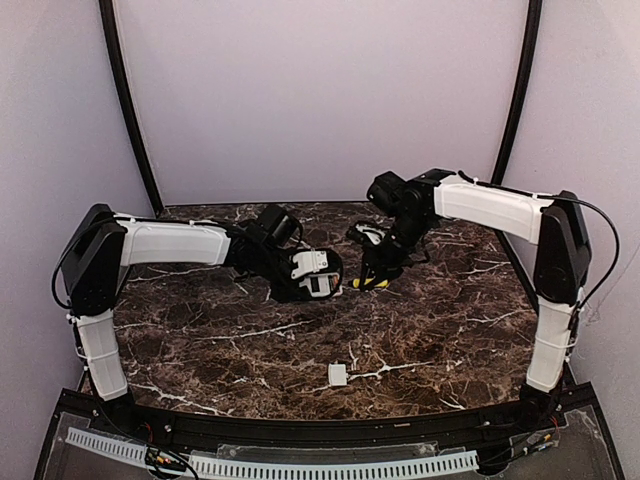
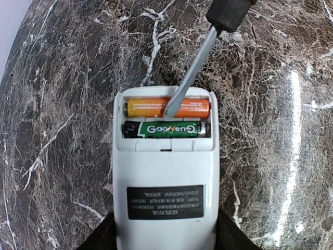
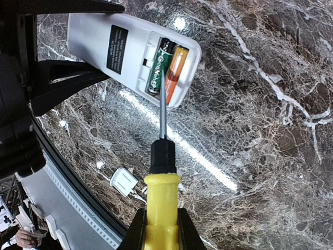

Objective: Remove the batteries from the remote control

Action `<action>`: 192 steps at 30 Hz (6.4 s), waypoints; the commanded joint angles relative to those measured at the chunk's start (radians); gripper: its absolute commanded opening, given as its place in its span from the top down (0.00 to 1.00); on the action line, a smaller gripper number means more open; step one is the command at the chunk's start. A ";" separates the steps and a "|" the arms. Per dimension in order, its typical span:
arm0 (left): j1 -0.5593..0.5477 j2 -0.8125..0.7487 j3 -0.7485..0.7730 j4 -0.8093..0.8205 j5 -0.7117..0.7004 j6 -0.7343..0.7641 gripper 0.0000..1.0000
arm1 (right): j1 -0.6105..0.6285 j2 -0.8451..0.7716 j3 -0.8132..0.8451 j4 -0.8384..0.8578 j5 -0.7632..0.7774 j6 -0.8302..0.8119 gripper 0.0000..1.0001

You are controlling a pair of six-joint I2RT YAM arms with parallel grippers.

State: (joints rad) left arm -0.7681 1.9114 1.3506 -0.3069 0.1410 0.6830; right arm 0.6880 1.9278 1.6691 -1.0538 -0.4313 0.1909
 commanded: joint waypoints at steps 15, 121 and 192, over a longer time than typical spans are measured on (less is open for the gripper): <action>-0.035 -0.064 0.009 -0.015 -0.049 0.009 1.00 | 0.051 0.131 0.152 -0.155 0.204 0.029 1.00; -0.096 -0.328 -0.324 0.435 0.139 -0.030 1.00 | -0.114 -0.159 -0.457 0.432 -0.663 -0.320 1.00; -0.112 -0.228 -0.435 0.315 -0.225 -0.742 1.00 | -0.118 -0.149 -0.294 0.424 -0.057 0.017 1.00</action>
State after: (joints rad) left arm -0.8452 1.7481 0.9428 0.0162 0.0544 0.1257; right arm 0.5632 1.7744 1.3376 -0.6914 -0.5266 0.1612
